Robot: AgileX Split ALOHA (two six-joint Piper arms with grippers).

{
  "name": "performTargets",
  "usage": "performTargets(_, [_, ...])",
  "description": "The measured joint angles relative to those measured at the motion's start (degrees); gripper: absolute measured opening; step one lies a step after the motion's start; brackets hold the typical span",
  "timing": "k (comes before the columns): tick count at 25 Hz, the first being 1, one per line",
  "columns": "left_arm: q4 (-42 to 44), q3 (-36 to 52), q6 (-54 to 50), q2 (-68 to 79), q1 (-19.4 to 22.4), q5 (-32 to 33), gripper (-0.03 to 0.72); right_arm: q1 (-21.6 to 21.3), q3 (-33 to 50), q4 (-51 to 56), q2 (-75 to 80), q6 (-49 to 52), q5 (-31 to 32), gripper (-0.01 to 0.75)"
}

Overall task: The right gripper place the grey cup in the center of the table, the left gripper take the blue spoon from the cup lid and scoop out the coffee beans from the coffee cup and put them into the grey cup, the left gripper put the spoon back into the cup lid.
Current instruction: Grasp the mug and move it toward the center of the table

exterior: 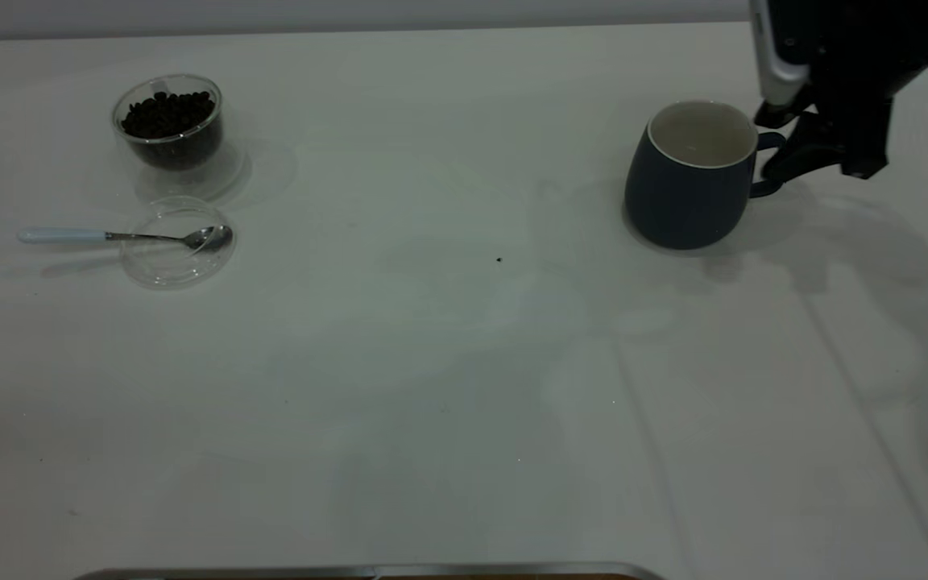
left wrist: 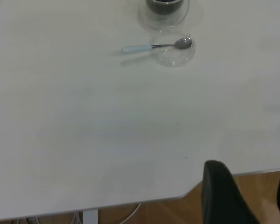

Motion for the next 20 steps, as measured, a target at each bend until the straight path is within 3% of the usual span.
performTargets(20, [-0.04,0.0,0.0,0.0,0.0,0.0,0.361,15.17,-8.14,15.6,6.45,-0.01,0.0,0.533])
